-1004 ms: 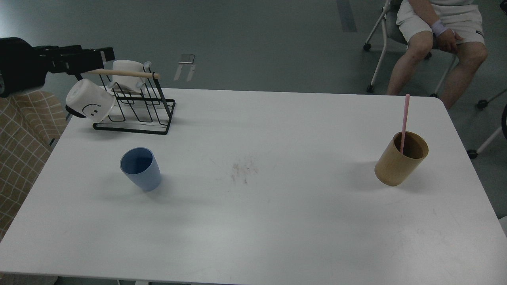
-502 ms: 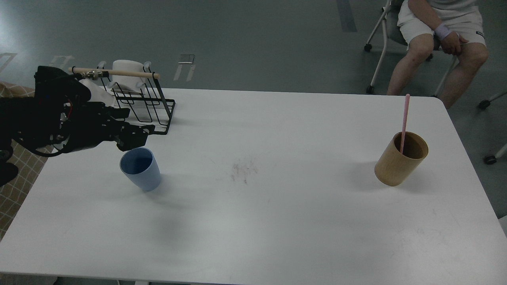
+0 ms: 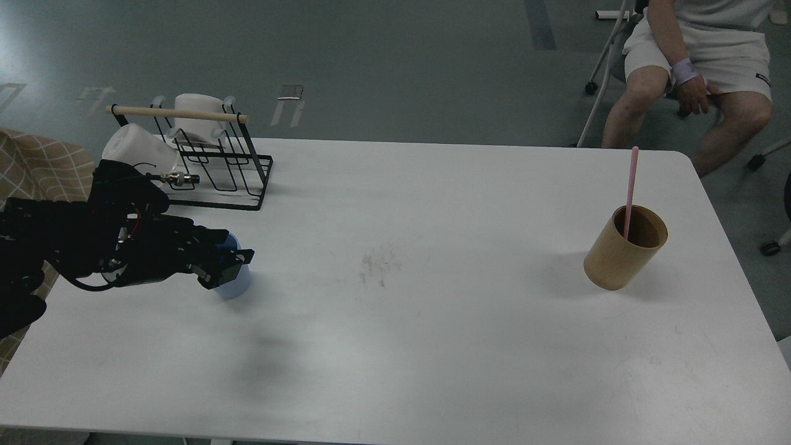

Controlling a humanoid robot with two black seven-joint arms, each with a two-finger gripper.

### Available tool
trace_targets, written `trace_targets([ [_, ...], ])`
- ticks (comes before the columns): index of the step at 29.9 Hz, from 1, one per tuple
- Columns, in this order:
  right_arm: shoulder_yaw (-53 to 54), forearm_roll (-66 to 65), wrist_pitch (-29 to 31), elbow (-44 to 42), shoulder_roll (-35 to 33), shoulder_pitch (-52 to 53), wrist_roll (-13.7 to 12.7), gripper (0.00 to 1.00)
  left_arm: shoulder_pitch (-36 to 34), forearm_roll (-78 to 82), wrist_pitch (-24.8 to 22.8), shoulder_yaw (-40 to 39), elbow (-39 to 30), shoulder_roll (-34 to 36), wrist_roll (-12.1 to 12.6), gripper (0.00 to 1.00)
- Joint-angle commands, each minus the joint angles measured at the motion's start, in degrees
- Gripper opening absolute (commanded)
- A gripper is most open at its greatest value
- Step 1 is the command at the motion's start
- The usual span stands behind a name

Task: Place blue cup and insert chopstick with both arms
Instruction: 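Reach the left gripper down to the blue cup and grasp it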

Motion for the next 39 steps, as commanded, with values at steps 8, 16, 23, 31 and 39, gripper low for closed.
trace_targets([
  [8, 0.16, 0.00, 0.33, 0.11, 0.03, 0.07, -0.08, 1.00, 1.22, 1.39, 0.00, 0.50, 2.78, -0.32, -0.01, 0.42],
  [16, 0.16, 0.00, 0.25, 0.11, -0.06, 0.07, 0.01, 1.00, 1.31, 1.40, 0.00, 1.03, 4.46, -2.51, -0.01, 0.44],
  [23, 0.16, 0.00, 0.25, 0.11, 0.03, 0.16, -0.08, 1.00, 1.31, 2.10, 0.00, 1.03, 5.95, -3.57, -0.01, 0.43],
  [31, 0.16, 0.00, 0.25, 0.11, 0.03, 0.07, -0.08, 1.00, 1.49, 2.10, 0.00, 1.38, 6.30, -5.33, -0.10, 0.21],
  [39, 0.16, 0.00, 0.25, 0.02, 0.12, 0.07, 0.01, 1.00, 1.22, 5.43, 0.00, 1.47, 6.30, -4.98, -0.89, 0.00],
])
